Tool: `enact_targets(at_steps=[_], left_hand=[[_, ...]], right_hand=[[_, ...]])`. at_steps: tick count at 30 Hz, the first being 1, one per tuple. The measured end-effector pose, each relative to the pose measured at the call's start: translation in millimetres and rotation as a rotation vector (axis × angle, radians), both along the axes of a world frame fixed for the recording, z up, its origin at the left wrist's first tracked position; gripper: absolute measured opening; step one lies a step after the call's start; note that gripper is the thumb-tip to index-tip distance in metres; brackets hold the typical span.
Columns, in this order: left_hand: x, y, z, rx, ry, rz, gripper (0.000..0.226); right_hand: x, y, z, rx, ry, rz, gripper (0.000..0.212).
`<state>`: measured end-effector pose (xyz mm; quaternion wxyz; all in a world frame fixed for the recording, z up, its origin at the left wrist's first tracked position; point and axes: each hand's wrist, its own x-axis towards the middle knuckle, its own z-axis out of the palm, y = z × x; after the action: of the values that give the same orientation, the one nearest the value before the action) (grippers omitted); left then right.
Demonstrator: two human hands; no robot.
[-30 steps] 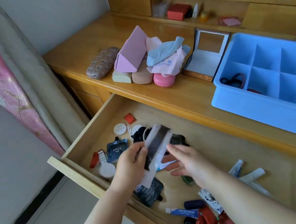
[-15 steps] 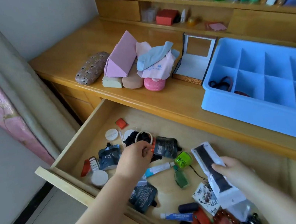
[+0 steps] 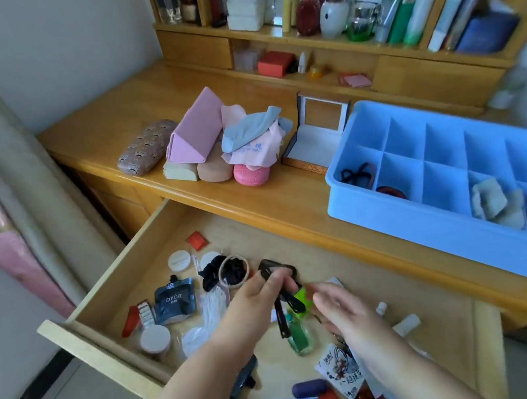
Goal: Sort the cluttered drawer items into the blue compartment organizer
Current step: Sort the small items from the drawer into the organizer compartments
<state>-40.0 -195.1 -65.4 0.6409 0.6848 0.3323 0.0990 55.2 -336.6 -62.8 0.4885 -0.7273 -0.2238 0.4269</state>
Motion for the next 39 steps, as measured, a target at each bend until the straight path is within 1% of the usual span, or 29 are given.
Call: enact_targets(at_steps=[1,2,3,5,7,9,10,11,12,13,16,19,21,22,23,25,26,28,30,32,33,35,37,38,39], left_hand=[[0.3,-11.6,2.2,-0.101,-0.046,-0.025,0.031],[1.3,-21.0,2.8,-0.166,-0.078,-0.037,0.03],[2.6,-28.2,3.2,-0.206,-0.095,-0.045,0.028],[6.1,-36.6,0.4,-0.26,-0.126,-0.11,0.033],[7.8,-38.3,-2.2,-0.292,-0.143,-0.184,0.043],[6.5,-29.8,-4.7,-0.244,-0.148,-0.151,0.05],[5.0,-22.8,-6.2,-0.185,-0.135,-0.098,0.046],[2.6,-14.6,-8.2,-0.121,-0.104,-0.025,0.037],[-0.9,-6.3,-10.8,-0.066,-0.064,0.055,0.025],[-6.3,1.0,-15.2,-0.037,-0.032,0.136,0.016],[-21.9,14.0,-30.5,-0.066,0.049,0.306,0.021],[-30.8,18.3,-38.6,-0.12,0.075,0.376,0.02],[-34.9,22.8,-38.3,-0.097,0.057,0.421,0.018],[-37.1,26.6,-38.6,-0.047,0.062,0.435,0.018],[-38.9,30.8,-38.9,0.022,0.079,0.44,0.018],[-40.2,40.5,-39.2,0.225,0.141,0.399,0.017],[-38.6,45.9,-40.8,0.368,0.175,0.352,0.017],[-29.5,57.0,-47.1,0.68,0.237,0.194,0.021],[-14.8,64.6,-54.9,0.937,0.372,-0.034,0.022],[-2.0,67.2,-62.9,1.099,0.555,-0.197,0.027],[2.9,67.9,-65.8,1.13,0.615,-0.223,0.028],[9.3,70.0,-69.6,1.136,0.686,-0.21,0.023],[11.3,71.2,-67.5,1.133,0.74,-0.217,0.02],[10.5,70.8,-64.3,1.126,0.731,-0.219,0.02],[8.6,69.6,-58.8,1.106,0.67,-0.197,0.02]], right_hand=[[-4.1,3.4,5.0,0.035,0.192,-0.014,0.023],[-7.8,4.9,11.0,0.053,0.318,-0.013,0.023],[-11.1,5.6,17.3,0.063,0.37,0.003,0.02],[-14.0,1.2,26.3,0.024,0.262,0.049,0.019],[-6.8,-5.8,35.4,-0.005,0.07,0.036,0.019],[15.8,-8.7,55.5,0.0,-0.174,-0.042,0.016],[32.2,-7.6,69.1,0.008,-0.325,-0.104,0.014],[50.8,-4.6,82.3,-0.001,-0.475,-0.167,0.019],[71.0,-0.4,94.6,-0.027,-0.589,-0.219,0.03],[91.1,5.9,105.3,-0.064,-0.653,-0.254,0.037],[136.2,35.4,121.7,-0.223,-0.651,-0.234,0.044],[149.7,65.2,125.6,-0.338,-0.639,-0.192,0.05],[146.6,73.3,118.9,-0.456,-0.734,-0.137,0.062],[142.9,72.7,112.7,-0.493,-0.823,-0.116,0.064],[138.4,70.1,105.3,-0.483,-0.924,-0.112,0.061],[124.5,59.0,92.4,-0.353,-1.141,-0.137,0.049],[117.1,52.0,87.0,-0.268,-1.248,-0.156,0.045],[101.5,38.2,76.2,-0.138,-1.423,-0.149,0.041],[82.6,24.6,61.1,-0.085,-1.526,-0.075,0.044],[63.3,15.8,47.5,-0.006,-1.516,0.035,0.043],[54.7,13.4,42.0,0.032,-1.489,0.092,0.041],[41.1,11.5,32.7,0.075,-1.412,0.176,0.037],[32.9,11.6,26.2,0.097,-1.295,0.204,0.032],[30.7,11.7,24.2,0.102,-1.227,0.208,0.029],[29.2,11.7,24.0,0.109,-1.164,0.211,0.026]])
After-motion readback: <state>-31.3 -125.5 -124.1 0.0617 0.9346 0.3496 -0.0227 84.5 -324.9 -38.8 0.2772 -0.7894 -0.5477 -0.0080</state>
